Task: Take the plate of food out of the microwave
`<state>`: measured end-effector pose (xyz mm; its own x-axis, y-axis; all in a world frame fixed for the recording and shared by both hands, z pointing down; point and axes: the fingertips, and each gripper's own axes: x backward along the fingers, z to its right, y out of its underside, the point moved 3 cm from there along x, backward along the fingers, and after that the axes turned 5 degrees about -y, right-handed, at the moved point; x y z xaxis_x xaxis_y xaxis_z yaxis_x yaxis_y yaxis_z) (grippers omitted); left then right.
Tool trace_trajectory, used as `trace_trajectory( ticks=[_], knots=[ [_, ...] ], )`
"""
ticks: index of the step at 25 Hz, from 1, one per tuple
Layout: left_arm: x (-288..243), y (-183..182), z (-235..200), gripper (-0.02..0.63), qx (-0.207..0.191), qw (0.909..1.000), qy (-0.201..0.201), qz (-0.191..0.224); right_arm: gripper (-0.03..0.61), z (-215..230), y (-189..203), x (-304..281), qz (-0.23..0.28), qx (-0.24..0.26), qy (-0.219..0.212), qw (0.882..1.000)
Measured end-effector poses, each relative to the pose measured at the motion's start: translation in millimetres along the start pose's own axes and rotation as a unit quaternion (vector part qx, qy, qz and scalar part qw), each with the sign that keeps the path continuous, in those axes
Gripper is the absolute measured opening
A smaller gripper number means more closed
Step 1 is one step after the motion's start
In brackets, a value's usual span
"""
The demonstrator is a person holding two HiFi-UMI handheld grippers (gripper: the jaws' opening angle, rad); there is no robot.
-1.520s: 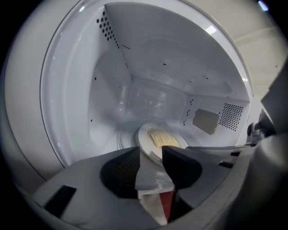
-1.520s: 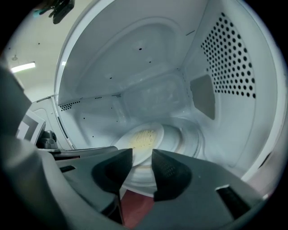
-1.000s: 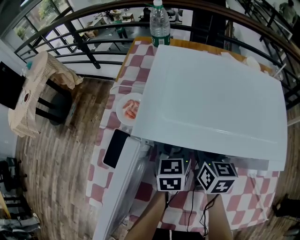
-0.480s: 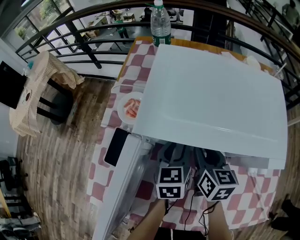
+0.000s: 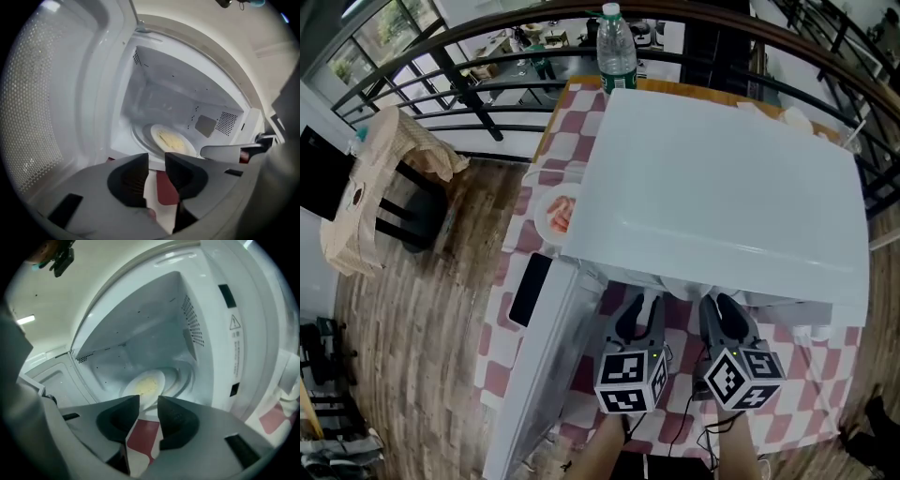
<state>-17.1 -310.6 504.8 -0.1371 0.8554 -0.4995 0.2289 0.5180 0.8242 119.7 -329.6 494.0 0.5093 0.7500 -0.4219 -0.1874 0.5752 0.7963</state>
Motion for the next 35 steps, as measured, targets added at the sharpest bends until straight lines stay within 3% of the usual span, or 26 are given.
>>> trace_trajectory(
  ticks=[6,11,16,23,28,29,35],
  knots=[
    [1,4,10,0.129,-0.009,0.9999,0.011,-0.004,0.149,-2,8,-4,-0.008,-0.063,-0.016,0.998],
    [5,9,13,0.129,-0.016,0.9997,0.018,-0.006,0.149,-10,10,-9,-0.002,-0.138,-0.047,0.989],
    [10,8,12,0.129,-0.023,0.9996,0.018,-0.004,0.109,-8,14,-15,0.005,-0.277,-0.079,0.958],
    [13,11,7,0.129,-0.017,0.9996,0.021,-0.003,0.097,-3,23,-17,-0.013,-0.369,-0.063,0.927],
    [14,14,5,0.129,-0.018,0.9997,0.018,-0.006,0.079,-3,21,-23,-0.009,-0.378,-0.072,0.923],
    [14,14,5,0.129,-0.019,0.9996,0.018,-0.005,0.042,-5,20,-26,-0.007,-0.376,-0.080,0.923],
    [14,13,6,0.129,-0.015,0.9997,0.020,-0.006,0.037,-4,21,-25,-0.009,-0.388,-0.072,0.919]
  ],
)
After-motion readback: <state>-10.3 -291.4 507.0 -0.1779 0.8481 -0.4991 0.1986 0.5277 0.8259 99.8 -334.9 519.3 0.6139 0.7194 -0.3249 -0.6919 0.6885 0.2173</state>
